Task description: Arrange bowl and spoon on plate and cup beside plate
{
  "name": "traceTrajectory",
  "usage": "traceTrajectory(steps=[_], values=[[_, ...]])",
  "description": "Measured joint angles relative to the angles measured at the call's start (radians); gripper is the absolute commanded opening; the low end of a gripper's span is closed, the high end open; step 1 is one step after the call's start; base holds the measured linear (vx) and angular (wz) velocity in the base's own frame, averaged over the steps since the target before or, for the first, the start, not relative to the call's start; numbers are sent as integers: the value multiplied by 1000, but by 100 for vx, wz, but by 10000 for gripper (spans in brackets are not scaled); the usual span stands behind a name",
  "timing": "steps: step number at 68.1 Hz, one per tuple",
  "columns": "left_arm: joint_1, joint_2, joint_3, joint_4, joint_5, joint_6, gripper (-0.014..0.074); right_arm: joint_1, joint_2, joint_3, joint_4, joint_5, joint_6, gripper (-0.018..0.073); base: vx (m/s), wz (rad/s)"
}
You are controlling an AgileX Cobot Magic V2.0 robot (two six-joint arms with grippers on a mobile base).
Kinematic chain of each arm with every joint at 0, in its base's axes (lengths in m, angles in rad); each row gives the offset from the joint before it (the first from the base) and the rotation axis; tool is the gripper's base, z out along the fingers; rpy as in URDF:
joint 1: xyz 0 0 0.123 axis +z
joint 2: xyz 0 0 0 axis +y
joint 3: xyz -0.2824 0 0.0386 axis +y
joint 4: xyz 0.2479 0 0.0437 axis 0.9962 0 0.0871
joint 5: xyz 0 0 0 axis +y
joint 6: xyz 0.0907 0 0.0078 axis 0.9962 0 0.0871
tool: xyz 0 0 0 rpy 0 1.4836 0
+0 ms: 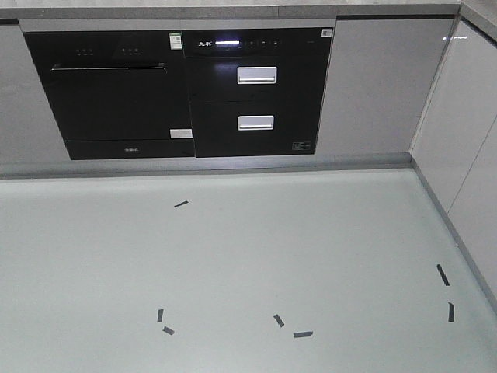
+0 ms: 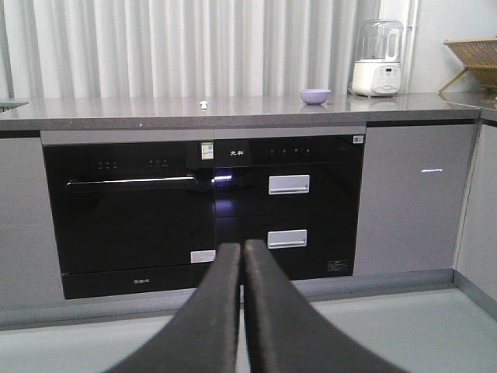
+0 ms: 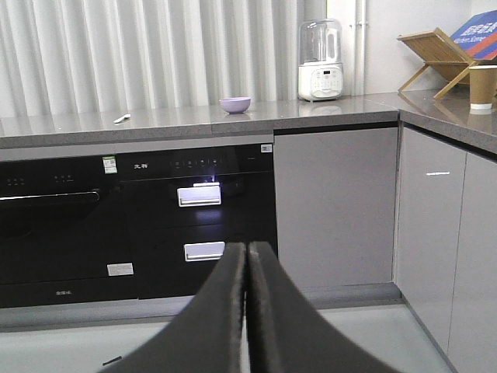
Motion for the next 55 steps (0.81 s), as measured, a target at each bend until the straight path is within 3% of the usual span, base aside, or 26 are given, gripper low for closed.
traceTrajectory(steps=[55], values=[[0, 0, 0, 0, 0, 0, -6, 0, 0, 0, 0, 0, 0, -11, 16, -4]])
